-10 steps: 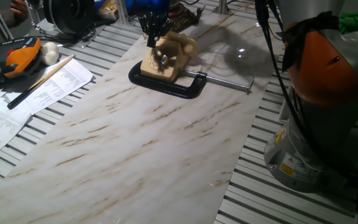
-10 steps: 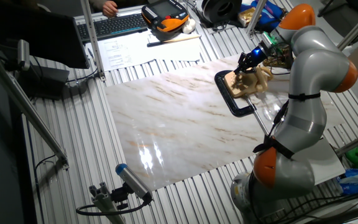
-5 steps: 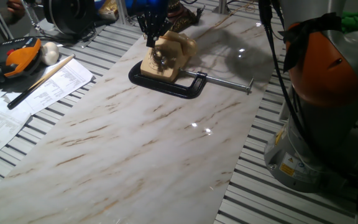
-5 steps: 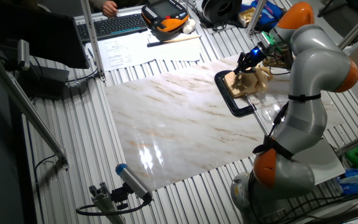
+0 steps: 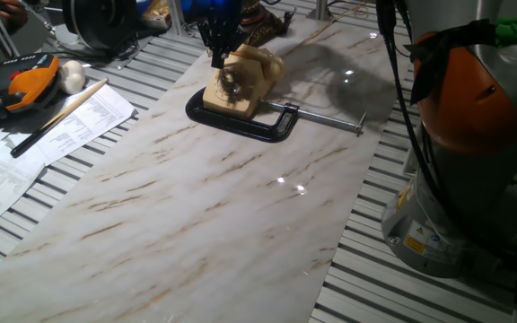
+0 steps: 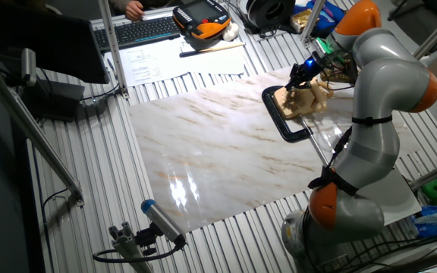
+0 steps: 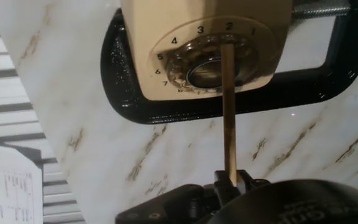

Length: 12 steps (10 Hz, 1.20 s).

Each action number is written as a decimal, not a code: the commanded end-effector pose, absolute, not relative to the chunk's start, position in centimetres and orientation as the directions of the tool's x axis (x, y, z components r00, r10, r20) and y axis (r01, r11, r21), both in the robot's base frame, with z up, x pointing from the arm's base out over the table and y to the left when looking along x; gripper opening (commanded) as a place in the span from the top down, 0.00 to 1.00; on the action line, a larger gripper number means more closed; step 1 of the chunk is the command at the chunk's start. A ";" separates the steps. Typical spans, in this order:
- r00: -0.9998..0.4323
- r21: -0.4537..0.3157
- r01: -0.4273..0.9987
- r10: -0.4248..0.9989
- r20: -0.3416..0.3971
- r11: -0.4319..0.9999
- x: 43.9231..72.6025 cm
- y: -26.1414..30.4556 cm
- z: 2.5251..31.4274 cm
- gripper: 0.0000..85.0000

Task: Dial a number on an old rotary phone

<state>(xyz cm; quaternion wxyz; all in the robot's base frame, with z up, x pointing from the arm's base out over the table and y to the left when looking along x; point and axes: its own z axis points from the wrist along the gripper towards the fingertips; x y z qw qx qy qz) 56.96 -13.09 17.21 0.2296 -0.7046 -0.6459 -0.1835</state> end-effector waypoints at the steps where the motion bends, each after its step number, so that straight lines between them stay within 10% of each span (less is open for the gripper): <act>1: 0.103 -0.091 0.994 0.823 0.558 -0.063 57.0 -13.1 17.2 1.00; 12: 0.101 -0.119 0.992 0.772 0.628 -0.033 57.2 -12.6 17.0 1.00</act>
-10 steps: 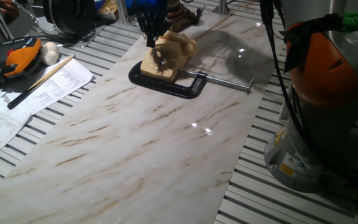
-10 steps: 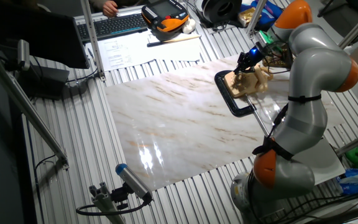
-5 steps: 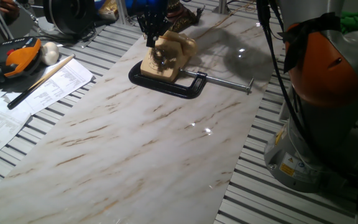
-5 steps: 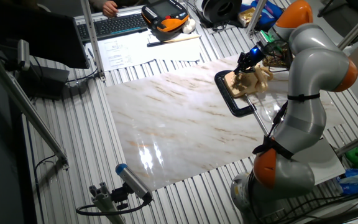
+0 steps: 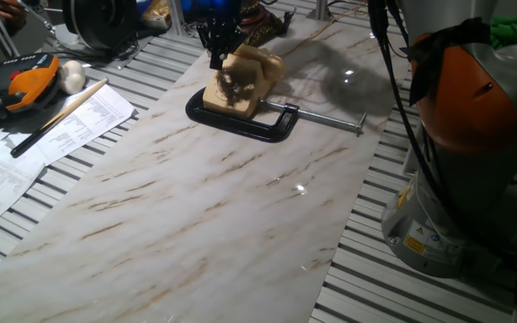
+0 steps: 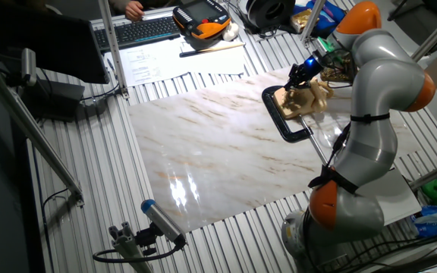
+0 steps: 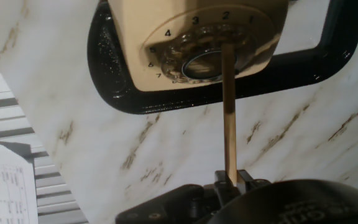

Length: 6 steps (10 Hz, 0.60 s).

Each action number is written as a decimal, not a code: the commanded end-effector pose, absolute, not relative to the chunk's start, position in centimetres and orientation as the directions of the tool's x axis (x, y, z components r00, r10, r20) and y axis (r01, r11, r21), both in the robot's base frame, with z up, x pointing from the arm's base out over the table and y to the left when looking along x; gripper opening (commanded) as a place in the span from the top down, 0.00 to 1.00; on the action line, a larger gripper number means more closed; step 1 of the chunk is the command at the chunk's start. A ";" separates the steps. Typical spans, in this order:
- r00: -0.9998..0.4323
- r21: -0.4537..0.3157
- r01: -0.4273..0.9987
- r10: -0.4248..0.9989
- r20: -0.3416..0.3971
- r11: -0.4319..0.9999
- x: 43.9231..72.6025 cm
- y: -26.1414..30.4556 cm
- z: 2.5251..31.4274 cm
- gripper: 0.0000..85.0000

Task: Dial a number on an old rotary phone

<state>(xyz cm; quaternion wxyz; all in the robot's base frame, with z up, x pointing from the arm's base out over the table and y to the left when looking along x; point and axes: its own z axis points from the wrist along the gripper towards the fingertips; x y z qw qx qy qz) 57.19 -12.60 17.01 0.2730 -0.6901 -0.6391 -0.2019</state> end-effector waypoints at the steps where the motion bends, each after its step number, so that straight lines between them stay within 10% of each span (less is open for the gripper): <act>1: 0.098 -0.118 0.993 0.771 0.629 -0.030 57.2 -12.7 17.0 1.00; 6: 0.072 -0.112 0.994 0.760 0.645 0.001 57.4 -12.9 16.6 1.00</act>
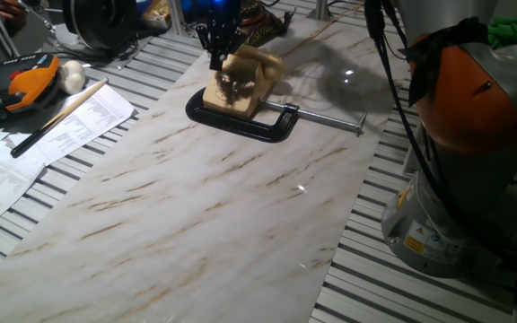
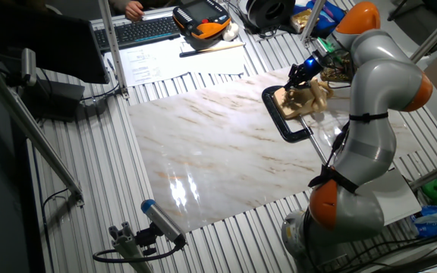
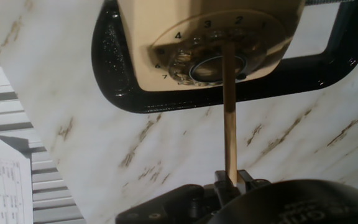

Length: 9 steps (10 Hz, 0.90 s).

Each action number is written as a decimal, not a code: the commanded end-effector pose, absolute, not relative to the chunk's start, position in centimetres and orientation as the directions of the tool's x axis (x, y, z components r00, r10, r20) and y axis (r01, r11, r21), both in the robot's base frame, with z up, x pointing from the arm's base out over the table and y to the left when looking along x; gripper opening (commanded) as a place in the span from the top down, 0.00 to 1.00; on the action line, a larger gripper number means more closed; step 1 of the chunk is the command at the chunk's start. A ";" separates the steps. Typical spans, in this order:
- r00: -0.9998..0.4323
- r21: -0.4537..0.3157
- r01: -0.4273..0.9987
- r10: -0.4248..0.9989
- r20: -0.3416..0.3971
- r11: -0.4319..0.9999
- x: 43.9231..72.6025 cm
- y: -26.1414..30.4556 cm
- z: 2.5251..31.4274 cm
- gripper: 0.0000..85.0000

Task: Dial a number on an old rotary phone

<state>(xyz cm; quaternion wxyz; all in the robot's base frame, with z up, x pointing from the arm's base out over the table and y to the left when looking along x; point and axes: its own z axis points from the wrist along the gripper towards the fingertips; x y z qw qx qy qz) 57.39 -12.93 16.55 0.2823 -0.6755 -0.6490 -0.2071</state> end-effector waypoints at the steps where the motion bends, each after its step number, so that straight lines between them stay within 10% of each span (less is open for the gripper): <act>1: 0.071 -0.114 0.994 0.759 0.648 0.005 57.4 -13.0 16.5 1.00; 9: 0.075 -0.122 0.992 0.721 0.689 0.013 57.4 -12.0 16.6 1.00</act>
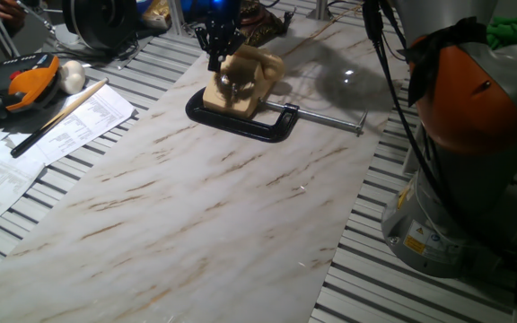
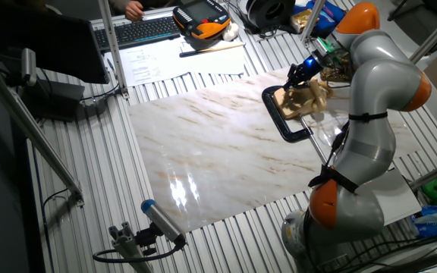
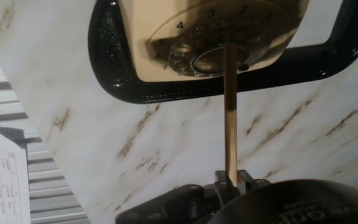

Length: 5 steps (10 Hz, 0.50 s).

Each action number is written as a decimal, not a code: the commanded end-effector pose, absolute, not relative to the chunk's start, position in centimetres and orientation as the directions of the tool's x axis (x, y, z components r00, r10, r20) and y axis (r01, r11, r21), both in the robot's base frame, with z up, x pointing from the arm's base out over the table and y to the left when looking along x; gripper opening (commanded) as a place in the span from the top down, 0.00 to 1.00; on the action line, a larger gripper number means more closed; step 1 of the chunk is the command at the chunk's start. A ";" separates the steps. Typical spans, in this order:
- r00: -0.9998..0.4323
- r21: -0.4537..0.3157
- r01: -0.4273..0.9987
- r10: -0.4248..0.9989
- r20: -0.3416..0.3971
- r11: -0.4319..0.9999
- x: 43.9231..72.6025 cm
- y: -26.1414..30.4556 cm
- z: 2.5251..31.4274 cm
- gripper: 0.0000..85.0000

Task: Dial a number on an old rotary phone

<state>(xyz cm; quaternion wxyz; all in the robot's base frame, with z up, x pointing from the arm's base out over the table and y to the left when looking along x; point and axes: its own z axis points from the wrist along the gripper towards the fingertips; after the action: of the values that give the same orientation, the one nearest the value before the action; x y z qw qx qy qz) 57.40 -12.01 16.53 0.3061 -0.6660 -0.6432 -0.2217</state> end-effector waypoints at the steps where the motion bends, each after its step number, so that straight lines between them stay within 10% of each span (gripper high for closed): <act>1: 0.070 -0.122 0.992 0.719 0.691 0.020 57.4 -11.9 16.6 1.00; 5: 0.040 -0.109 0.993 0.714 0.699 0.051 57.6 -12.1 16.6 1.00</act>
<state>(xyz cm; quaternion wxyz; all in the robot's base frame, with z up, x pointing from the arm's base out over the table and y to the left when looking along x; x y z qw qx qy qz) 57.57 -12.11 16.63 0.3099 -0.6509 -0.6557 -0.2243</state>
